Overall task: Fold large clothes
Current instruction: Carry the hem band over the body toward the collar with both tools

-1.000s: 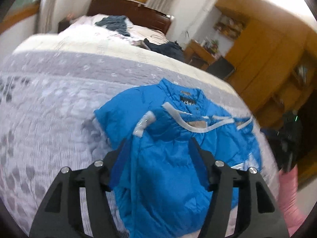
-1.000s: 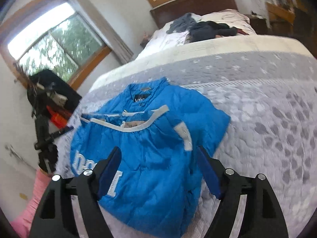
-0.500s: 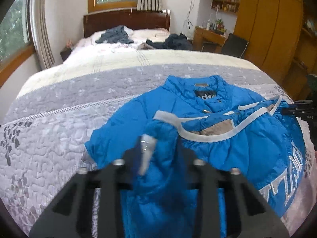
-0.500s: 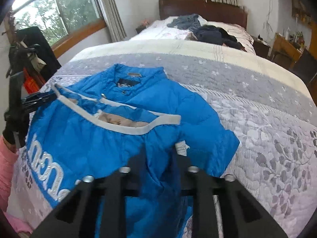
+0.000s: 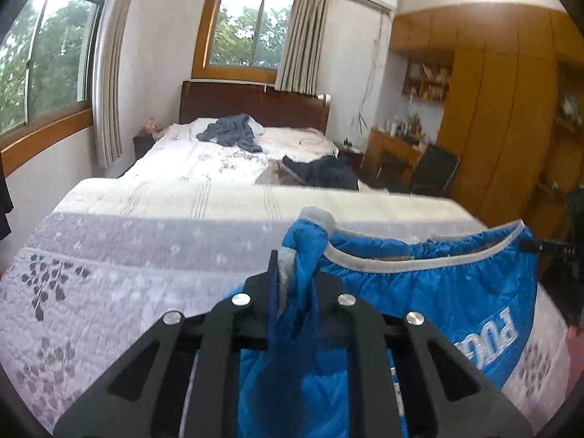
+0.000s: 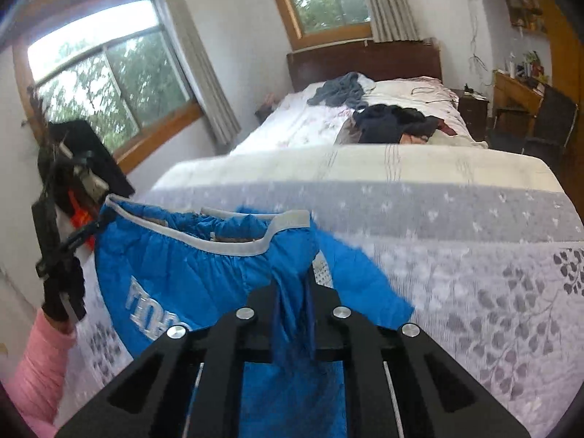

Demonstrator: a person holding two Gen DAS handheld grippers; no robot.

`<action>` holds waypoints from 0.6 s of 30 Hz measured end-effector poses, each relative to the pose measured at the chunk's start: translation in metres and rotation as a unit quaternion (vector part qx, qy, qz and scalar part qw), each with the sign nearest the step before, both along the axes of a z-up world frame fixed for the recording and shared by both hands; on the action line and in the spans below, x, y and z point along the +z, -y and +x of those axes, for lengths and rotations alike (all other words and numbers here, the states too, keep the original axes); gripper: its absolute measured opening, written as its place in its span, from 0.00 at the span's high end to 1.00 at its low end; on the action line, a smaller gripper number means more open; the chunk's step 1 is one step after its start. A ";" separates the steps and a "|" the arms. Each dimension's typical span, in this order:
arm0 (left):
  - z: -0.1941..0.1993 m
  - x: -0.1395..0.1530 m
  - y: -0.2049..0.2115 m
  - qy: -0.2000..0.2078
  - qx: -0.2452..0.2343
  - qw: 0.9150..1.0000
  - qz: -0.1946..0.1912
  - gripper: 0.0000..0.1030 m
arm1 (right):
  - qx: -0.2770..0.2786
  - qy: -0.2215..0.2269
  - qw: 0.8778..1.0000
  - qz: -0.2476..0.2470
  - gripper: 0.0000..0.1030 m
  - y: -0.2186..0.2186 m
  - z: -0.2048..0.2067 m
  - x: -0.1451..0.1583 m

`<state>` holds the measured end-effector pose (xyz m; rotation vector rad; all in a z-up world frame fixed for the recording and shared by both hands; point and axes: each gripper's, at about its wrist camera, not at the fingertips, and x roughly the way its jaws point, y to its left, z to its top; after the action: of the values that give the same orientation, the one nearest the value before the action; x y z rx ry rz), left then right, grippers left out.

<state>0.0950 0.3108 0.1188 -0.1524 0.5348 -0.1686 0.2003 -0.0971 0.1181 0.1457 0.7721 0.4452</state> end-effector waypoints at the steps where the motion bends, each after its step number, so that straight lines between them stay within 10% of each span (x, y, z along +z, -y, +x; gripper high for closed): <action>1: 0.010 0.004 0.001 0.003 0.006 1.000 0.004 0.88 | -0.009 0.001 1.000 0.000 0.89 0.001 0.009 0.005; 18: 0.147 -0.105 -0.005 -0.171 0.042 0.984 0.030 0.82 | -0.084 -0.137 0.987 0.000 0.89 0.005 0.133 -0.108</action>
<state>0.2420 0.3162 0.0140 -0.1455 0.8727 -0.0427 0.3336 -0.1021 0.0097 0.2742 1.0213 0.2667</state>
